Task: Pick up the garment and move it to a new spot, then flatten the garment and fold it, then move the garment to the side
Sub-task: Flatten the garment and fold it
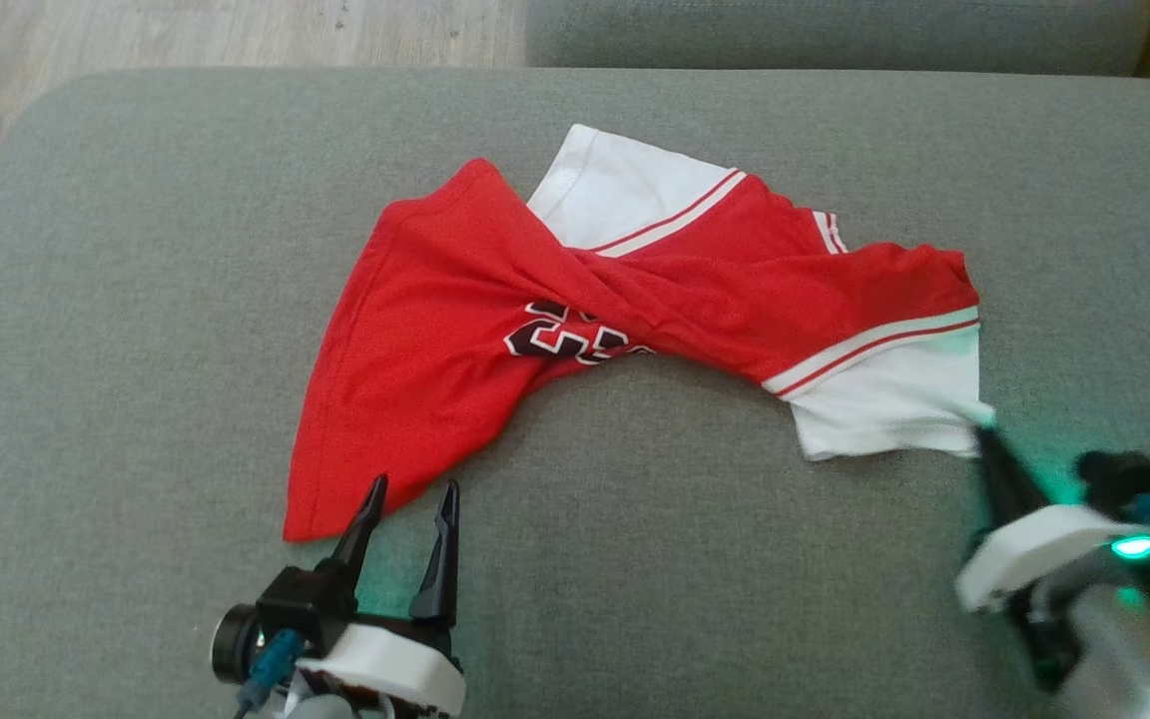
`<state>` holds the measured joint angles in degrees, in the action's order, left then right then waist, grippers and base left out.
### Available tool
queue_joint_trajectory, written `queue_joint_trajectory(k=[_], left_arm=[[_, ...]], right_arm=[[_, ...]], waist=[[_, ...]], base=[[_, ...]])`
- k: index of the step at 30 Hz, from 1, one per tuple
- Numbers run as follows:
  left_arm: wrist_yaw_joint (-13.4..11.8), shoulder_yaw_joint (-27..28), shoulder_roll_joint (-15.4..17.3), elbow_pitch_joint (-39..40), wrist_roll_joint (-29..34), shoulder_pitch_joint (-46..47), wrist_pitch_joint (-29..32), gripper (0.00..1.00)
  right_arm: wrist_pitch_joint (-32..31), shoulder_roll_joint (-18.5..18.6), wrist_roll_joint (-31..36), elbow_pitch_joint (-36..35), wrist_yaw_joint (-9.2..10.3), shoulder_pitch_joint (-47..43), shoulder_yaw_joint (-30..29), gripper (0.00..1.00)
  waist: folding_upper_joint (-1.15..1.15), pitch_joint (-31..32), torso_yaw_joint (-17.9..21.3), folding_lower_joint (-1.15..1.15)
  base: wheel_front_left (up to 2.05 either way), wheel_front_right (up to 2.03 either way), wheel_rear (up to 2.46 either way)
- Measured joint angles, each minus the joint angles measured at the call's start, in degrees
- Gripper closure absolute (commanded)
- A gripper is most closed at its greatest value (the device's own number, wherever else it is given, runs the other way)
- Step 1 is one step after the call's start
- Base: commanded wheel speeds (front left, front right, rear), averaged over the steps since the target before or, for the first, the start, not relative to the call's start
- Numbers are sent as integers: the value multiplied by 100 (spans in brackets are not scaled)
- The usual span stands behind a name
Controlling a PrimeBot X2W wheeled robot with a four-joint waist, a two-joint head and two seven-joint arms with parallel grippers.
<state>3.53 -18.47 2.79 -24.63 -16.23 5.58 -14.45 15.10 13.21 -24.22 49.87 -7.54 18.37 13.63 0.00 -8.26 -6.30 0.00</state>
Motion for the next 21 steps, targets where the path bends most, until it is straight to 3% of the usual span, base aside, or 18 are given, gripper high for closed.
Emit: queue_joint_trajectory(k=[7,8,9,16,21], left_arm=[[-5,9,0,26,-56,94,0,0],[-5,20,0,25,-58,166,0,0],[-5,27,0,23,-58,205,0,0],[18,182,-2,-74,21,699,-1,0],[163,247,-29,-631,165,1976,-1,0]], right_arm=[[-32,650,8,29,0,29,-414,100],[-32,668,-10,-3,0,64,-486,35],[-33,667,-10,-77,0,93,-530,0],[-32,516,210,-872,0,148,-960,0],[-32,121,538,-1277,0,149,-987,0]], waist=[[0,-40,85,0],[0,-57,117,0],[0,-67,136,0],[0,-198,209,0],[0,-416,295,1]], base=[[0,0,0],[0,0,0],[0,0,0],[0,0,0],[0,0,0]])
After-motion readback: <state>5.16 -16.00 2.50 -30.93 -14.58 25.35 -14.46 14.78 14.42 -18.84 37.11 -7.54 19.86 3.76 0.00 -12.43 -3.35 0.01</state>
